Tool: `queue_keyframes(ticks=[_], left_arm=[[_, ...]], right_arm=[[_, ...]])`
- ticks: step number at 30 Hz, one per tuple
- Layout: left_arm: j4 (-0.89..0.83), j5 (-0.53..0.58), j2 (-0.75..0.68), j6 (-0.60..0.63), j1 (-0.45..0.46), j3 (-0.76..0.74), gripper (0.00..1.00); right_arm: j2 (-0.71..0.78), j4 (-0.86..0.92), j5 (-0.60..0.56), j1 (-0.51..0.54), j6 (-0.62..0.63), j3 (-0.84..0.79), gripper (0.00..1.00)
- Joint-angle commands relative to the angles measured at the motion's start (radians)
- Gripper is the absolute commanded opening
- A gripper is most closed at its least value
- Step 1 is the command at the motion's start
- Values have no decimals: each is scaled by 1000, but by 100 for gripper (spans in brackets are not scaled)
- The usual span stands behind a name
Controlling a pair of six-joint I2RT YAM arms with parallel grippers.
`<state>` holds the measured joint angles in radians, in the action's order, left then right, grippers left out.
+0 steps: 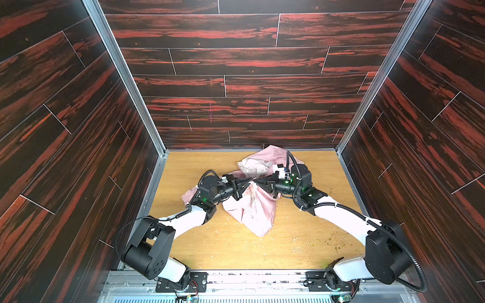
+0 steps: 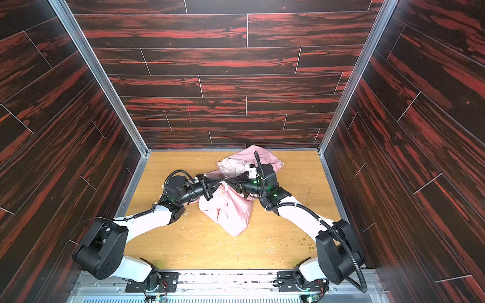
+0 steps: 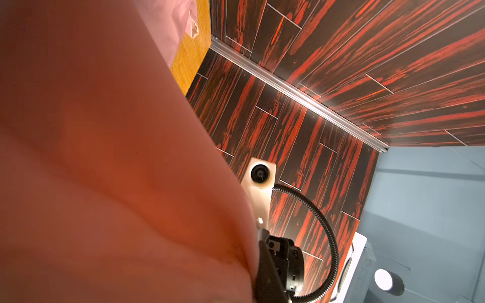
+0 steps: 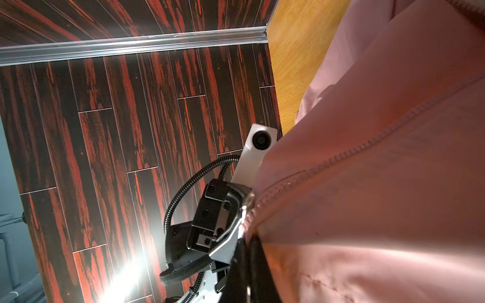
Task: Zip up the jacket
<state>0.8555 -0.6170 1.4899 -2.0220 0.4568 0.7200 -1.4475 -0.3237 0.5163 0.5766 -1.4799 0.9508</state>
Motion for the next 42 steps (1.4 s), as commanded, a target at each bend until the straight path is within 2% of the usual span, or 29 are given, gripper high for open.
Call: queue_keyframes(ticks=[1,6,8,9,13,15,21,27,39,42], left_arm=[[71,-3,-16,-3,11,22,0],[77,10,-1,28,11,46,0],[39,34,-8,91,10,62,0],[-18,46,-22,154,11,80,0],[-475,94,-89,552,15,236,0],[-546,124,-103,656,16,279,0],[-526,204,-115,742,17,289,0],[-584,286,-132,849,17,329,0],[-527,386,-114,884,18,357,0],[-472,406,-98,858,19,355,0]], right_arm=[[10,65,44,14,37,26,0],[8,111,51,18,59,44,0],[6,118,55,23,57,48,0],[2,126,57,25,57,53,0],[-4,162,55,28,63,68,0],[-6,164,54,29,64,71,0],[-14,171,53,29,68,97,0],[-26,192,57,30,87,128,0],[-77,246,96,57,131,203,0],[-101,282,112,60,143,231,0]])
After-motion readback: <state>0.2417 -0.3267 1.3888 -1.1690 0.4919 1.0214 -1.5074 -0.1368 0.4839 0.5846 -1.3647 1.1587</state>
